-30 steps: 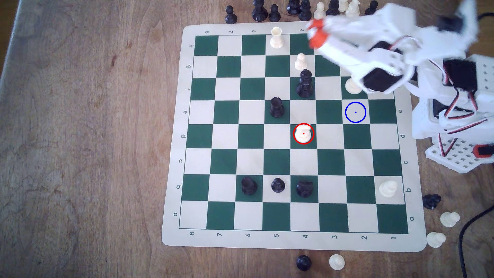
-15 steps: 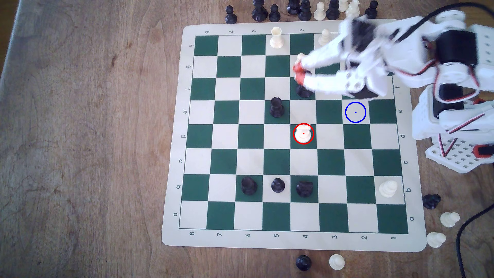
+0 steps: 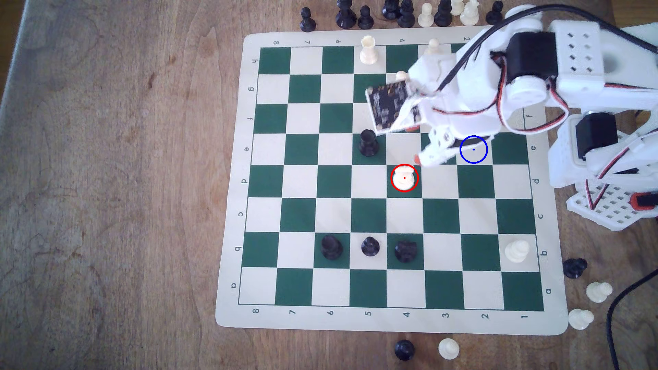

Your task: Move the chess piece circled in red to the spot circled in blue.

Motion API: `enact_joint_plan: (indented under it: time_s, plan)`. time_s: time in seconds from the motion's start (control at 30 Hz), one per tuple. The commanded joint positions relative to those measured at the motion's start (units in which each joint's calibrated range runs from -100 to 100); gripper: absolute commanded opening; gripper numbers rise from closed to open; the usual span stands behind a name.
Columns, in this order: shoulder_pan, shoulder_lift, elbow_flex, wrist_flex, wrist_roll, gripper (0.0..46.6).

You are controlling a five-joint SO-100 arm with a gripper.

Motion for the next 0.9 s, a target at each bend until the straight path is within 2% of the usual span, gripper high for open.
enact_joint_plan:
  time_s: [0.0,0.17,0.63,0.73,0.77,0.87]
  plan:
    - [-0.73,2.1,-5.09,1.58,0.2,16.7]
    - [-1.51,5.58,-4.09,0.43,0.44,15.1]
    - [-3.16,11.61,-1.65,-6.53,-0.05,14.5]
    - [-3.16,12.8,-1.65,-6.94,-0.83,14.5]
    - [-3.0,13.73,-1.65,-7.68,-1.95,14.0]
    - [-2.69,14.5,-1.65,-8.25,-3.13,13.3]
